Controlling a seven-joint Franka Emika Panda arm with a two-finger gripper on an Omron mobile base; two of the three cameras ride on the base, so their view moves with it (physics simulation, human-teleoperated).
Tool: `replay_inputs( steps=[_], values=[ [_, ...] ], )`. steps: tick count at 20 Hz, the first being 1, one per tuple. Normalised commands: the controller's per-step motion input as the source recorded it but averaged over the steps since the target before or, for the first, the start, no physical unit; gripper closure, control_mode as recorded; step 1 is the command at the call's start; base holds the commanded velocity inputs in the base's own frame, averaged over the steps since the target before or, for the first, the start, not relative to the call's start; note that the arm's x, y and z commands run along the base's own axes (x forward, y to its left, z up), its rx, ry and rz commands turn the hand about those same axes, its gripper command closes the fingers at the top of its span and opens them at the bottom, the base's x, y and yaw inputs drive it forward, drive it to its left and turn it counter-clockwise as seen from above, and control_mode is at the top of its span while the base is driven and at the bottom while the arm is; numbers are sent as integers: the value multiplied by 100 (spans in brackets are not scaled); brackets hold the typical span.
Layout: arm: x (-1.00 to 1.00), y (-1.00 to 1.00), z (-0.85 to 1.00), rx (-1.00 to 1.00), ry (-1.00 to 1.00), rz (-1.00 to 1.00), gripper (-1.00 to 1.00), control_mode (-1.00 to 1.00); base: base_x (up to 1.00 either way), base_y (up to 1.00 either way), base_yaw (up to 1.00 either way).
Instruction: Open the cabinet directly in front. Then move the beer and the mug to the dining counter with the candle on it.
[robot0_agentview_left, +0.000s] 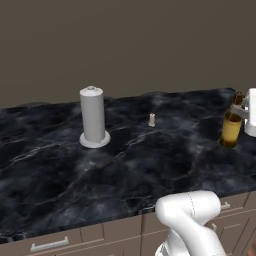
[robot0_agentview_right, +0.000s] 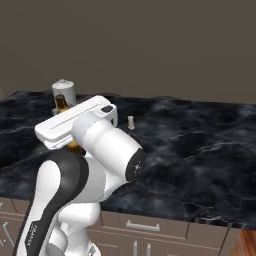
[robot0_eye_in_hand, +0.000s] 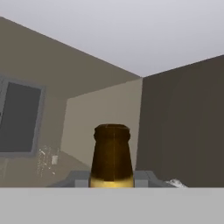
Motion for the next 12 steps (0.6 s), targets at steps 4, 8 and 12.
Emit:
replay_inputs(
  steps=[4, 8, 12],
  values=[
    [33, -16, -33, 9, 12, 0, 100, -100, 0, 0, 0],
    [35, -16, -38, 14, 3, 0, 100, -100, 0, 0, 0],
    [37, -13, -40, 16, 0, 0, 100, -100, 0, 0, 0]
  ],
)
